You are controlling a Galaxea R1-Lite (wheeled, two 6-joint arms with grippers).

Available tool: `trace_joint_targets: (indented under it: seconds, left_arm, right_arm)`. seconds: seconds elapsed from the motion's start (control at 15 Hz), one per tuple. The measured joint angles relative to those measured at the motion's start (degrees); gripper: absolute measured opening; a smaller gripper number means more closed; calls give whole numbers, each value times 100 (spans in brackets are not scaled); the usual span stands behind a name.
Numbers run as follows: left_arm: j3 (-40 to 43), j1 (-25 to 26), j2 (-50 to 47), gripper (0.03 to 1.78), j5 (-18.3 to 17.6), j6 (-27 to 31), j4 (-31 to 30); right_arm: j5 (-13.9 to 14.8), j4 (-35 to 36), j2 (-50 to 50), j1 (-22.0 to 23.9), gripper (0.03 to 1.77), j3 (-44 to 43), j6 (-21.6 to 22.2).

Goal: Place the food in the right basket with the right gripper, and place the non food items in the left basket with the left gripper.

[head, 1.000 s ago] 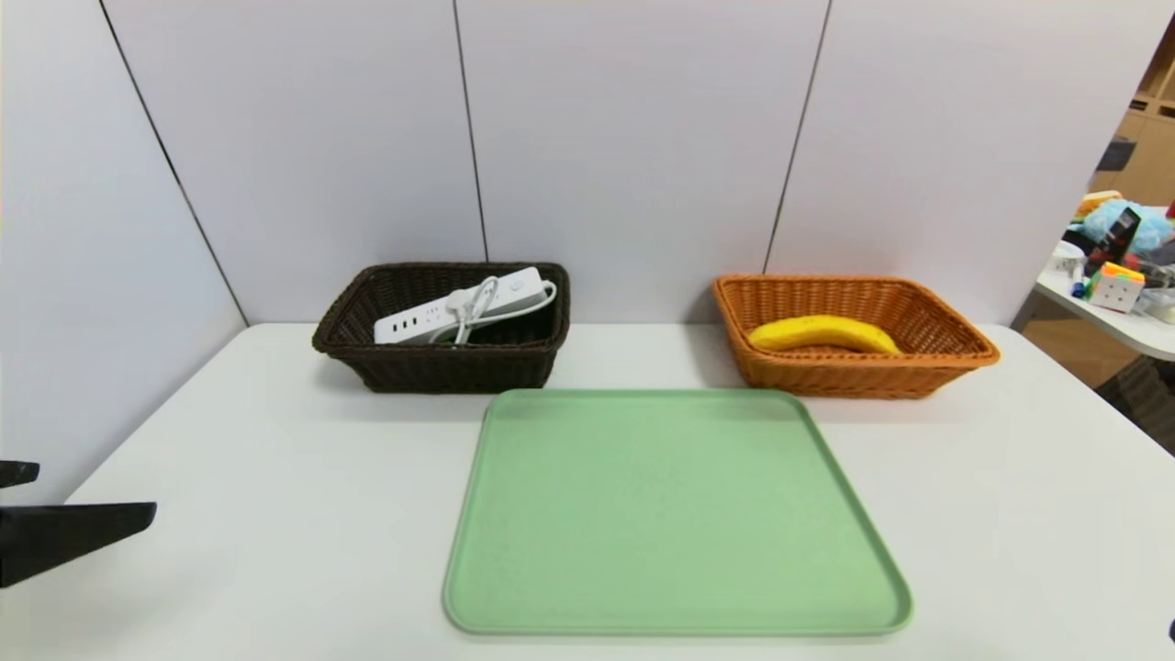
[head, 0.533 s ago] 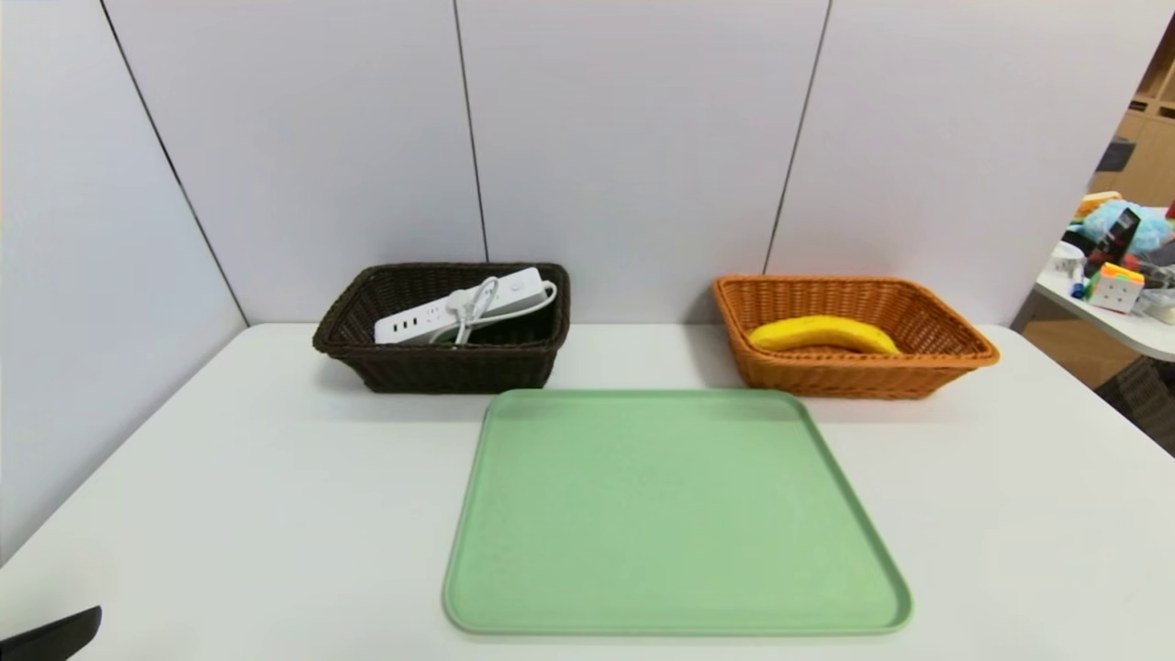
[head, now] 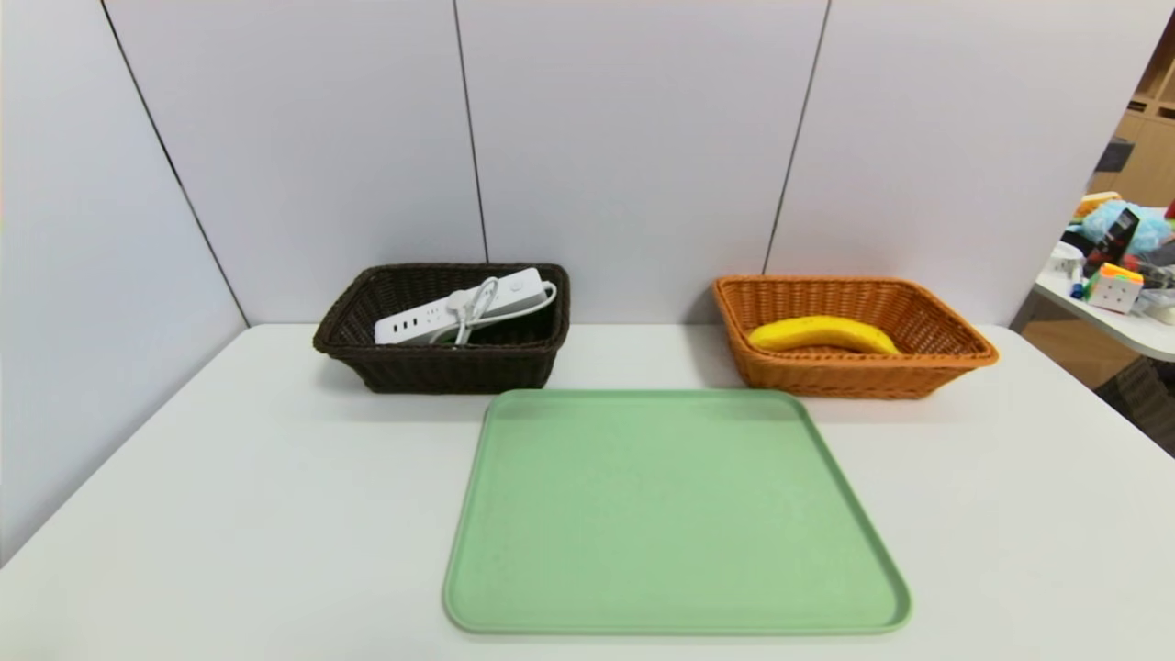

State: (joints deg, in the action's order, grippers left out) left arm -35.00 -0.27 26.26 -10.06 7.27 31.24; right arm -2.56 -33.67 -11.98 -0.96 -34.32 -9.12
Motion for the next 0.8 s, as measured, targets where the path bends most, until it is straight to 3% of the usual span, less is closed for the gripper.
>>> trace_joint_targets:
  seconds: [0.33,0.53,0.8]
  left_arm:
    - [532,-13,-724,169,-50,0,-2]
    - [785,-11,-1115,169,-440,-22,-10]
    - [1078,6,-1579,169,-444,-33,-73]
  right_arm:
    - [-13,-84,394,48,171,144,-79]
    - [-22,-152,691,67,171,266,-99]
    - [28,90,1089,83,171,507,-9]
